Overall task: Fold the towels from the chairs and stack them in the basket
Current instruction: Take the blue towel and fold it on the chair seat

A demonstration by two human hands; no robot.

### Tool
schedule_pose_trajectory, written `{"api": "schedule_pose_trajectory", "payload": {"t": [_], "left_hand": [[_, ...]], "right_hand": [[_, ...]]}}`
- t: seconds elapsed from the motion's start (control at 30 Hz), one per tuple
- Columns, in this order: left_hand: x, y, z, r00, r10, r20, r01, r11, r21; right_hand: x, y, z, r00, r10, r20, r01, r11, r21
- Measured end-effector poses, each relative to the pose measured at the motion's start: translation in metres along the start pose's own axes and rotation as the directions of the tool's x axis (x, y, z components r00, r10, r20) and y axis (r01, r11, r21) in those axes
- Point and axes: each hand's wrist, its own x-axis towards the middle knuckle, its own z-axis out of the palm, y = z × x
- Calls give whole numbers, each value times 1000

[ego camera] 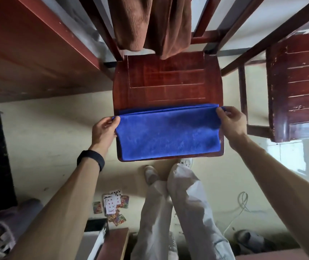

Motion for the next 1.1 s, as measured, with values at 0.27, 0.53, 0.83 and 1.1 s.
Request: {"api": "schedule_pose_trajectory", "payload": {"t": [0.27, 0.53, 0.83, 1.1], "left_hand": [[27, 0, 14, 994, 41, -98, -18, 974, 224], [27, 5, 14, 990, 95, -105, -56, 944, 324], [39, 6, 29, 975, 165, -146, -78, 879, 471], [34, -3, 35, 939, 291, -186, -121, 782, 612]], "right_hand": [[23, -1, 15, 999, 27, -28, -31, 984, -173], [20, -2, 12, 996, 80, -36, -86, 970, -227], [25, -2, 20, 999, 30, -43, -43, 942, -333], [23, 8, 25, 985, -131, -111, 86, 936, -343]]}}
